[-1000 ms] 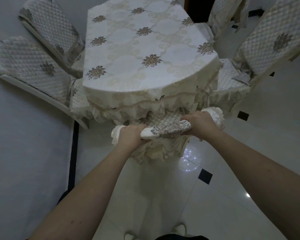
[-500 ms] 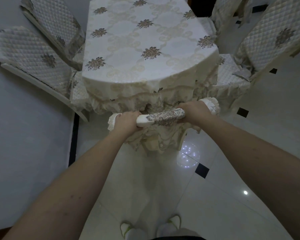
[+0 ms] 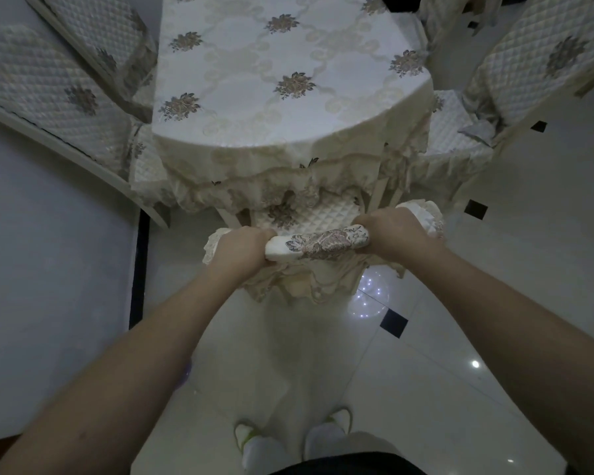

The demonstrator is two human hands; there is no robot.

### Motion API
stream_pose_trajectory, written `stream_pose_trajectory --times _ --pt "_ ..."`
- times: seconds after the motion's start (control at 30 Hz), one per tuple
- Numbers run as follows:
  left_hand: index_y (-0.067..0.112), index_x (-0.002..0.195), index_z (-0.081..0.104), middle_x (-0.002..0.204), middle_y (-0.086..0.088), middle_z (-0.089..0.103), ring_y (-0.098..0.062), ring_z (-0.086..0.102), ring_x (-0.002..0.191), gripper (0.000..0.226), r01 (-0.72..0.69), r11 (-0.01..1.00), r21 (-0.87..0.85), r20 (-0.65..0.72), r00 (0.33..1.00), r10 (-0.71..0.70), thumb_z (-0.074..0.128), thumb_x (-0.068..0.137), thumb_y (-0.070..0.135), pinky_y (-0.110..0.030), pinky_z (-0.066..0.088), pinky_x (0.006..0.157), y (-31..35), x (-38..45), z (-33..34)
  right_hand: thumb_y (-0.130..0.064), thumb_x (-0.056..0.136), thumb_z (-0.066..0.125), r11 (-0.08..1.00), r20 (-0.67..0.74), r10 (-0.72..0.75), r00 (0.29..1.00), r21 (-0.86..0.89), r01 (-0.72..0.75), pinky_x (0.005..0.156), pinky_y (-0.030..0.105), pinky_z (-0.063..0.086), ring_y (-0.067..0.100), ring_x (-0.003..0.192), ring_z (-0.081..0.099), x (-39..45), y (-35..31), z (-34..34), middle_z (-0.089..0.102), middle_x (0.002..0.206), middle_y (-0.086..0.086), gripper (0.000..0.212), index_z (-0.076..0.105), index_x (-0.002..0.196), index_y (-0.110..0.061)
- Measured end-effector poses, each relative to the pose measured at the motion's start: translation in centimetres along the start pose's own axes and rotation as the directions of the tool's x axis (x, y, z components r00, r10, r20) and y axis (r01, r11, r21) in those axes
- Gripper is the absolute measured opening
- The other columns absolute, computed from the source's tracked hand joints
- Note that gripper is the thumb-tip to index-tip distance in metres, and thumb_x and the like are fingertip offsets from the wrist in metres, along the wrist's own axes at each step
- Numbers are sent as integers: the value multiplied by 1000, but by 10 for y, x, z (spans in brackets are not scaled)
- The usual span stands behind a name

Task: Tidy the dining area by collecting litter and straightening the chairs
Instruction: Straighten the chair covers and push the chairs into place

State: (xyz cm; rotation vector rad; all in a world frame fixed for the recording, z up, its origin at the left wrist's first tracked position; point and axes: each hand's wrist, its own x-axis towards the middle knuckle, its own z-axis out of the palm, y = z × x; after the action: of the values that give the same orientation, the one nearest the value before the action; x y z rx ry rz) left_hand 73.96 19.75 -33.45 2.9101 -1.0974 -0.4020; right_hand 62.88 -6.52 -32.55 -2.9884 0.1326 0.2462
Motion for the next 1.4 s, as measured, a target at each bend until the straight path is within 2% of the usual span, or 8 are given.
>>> stream_pose_trajectory --times 0.1,0.17,0.27,0.73,0.9,1.03,1.17,1.4 --pt "31 108 63 94 2 68 -22 63 88 32 -20 1000 -9 -25 999 20 70 79 43 -31 43 65 1 -4 9 -47 74 72 1000 -5 17 1000 18 -17 69 32 38 24 86 62 -6 -1 6 64 87 -1 33 64 98 -27" --pt "30 109 62 96 2 66 -23 62 90 33 3 1000 -4 -34 999 -3 68 81 45 -36 49 71 2 -4 13 -49 74 72 999 -7 36 999 12 -36 76 34 37 24 92 60 -6 -2 7 64 93 -1 38 62 105 -29" --pt "31 107 61 96 4 65 -23 61 92 32 47 999 -5 -62 997 -47 66 80 49 -40 48 77 3 -2 17 -48 73 73 998 -15 58 998 26 -58 83 36 38 22 98 58 -5 -1 7 62 99 -2 41 61 108 -30" --pt "35 107 59 98 6 64 -23 58 98 35 77 996 -34 -45 996 -78 69 77 50 -42 43 82 1 6 18 -51 68 76 994 -3 102 995 40 -102 88 38 36 21 102 57 1 0 7 61 106 -5 47 61 109 -34" --pt "35 104 59 96 7 64 -24 60 95 33 80 996 -48 -47 995 -82 69 75 47 -42 43 79 1 6 17 -49 69 77 993 -16 115 993 39 -115 90 38 37 21 102 56 0 -2 6 61 108 -4 47 61 111 -34" --pt "34 106 58 99 6 64 -23 60 96 38 70 996 -46 -52 996 -72 66 75 53 -40 41 79 3 3 14 -52 69 75 990 -35 138 990 38 -137 94 39 36 21 106 53 -4 -6 6 58 112 -4 50 59 113 -36" --pt "31 111 58 101 2 65 -26 59 99 38 66 996 -52 -8 998 -67 68 77 43 -42 41 80 5 2 10 -50 69 76 985 -44 162 986 70 -159 95 40 33 23 110 51 -8 -8 5 57 116 -2 51 58 113 -34" --pt "30 115 57 109 0 61 -26 57 103 43 60 998 -30 -57 996 -62 69 76 44 -42 43 86 3 3 13 -35 74 76 948 -119 301 946 144 -283 109 40 21 23 129 37 -20 -24 11 47 136 1 71 42 135 -26"
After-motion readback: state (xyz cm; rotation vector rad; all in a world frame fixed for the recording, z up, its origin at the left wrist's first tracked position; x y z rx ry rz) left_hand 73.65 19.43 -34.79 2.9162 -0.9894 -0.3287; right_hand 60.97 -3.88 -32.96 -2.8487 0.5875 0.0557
